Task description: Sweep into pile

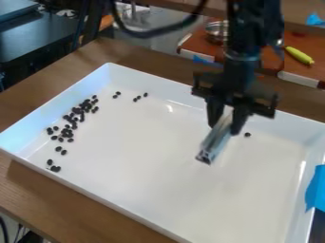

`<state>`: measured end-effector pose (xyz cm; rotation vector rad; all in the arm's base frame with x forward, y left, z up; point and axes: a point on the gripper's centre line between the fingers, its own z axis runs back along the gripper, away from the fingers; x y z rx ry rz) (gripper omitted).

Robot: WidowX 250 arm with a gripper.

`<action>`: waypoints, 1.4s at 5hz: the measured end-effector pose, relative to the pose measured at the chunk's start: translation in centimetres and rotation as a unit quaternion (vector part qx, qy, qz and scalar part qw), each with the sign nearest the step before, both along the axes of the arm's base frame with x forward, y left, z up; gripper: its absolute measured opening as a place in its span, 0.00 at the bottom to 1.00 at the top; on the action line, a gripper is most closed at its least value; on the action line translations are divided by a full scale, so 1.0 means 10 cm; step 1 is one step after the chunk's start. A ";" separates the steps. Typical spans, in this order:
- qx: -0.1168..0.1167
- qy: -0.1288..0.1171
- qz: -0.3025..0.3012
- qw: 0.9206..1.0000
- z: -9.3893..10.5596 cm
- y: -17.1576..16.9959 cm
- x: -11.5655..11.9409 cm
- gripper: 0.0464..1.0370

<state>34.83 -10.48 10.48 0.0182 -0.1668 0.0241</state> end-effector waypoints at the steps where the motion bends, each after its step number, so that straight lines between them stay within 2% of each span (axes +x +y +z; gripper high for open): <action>1: 0.004 -0.010 -0.009 1.000 -0.01 -0.16 0.07 0.32; 3: 0.006 -0.010 -0.007 1.000 -0.16 -0.35 0.28 0.32; 4: 0.015 -0.008 -0.004 1.000 -0.27 -0.35 0.33 0.32; 5: 0.016 -0.017 -0.009 1.000 -0.28 -0.35 0.36 0.32; 6: 0.017 -0.021 -0.016 1.000 -0.33 -0.29 0.37 0.32; 7: 0.017 -0.024 -0.011 1.000 -0.38 -0.10 0.37 0.32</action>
